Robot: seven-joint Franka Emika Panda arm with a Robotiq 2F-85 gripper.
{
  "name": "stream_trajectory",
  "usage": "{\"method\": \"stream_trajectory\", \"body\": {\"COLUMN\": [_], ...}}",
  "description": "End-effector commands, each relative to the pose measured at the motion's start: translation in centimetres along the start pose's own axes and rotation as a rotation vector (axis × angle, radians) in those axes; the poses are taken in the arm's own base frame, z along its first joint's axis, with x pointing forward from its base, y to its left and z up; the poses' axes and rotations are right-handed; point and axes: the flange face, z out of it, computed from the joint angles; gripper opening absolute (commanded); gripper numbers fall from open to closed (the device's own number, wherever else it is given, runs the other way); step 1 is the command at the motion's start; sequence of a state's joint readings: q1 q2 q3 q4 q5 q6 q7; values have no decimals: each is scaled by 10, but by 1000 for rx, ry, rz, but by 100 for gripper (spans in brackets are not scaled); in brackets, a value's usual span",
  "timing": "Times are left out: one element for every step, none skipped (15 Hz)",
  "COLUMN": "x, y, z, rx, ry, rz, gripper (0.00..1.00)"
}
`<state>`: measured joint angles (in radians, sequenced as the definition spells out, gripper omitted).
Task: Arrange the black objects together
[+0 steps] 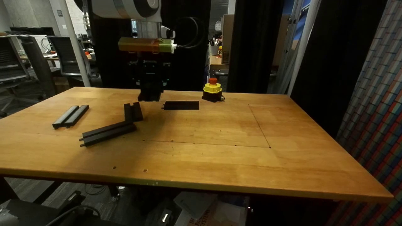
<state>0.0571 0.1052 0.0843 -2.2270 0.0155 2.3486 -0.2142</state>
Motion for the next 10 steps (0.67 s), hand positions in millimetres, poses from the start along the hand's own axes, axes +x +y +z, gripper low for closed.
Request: {"method": "stream_trajectory", "body": {"x": [23,27,30,33,34,35,36,36,36,38], "y": [-48,-60,-72,-83,-91,-97,-103,-107,-110,-112], "z": [-6,-5,-3,1,3,6,10,15,20,24], "rx": [-4,-1,3,8,13,18,20,22,22,24], "ry": [18,20,21,20,20,21,21,24,27,26], "rz": [-129,-163,-194,-222,-245,-266,-285,-303,-321,-336], "gripper": [46,46,46,46,46,46,46,46,46,46]}}
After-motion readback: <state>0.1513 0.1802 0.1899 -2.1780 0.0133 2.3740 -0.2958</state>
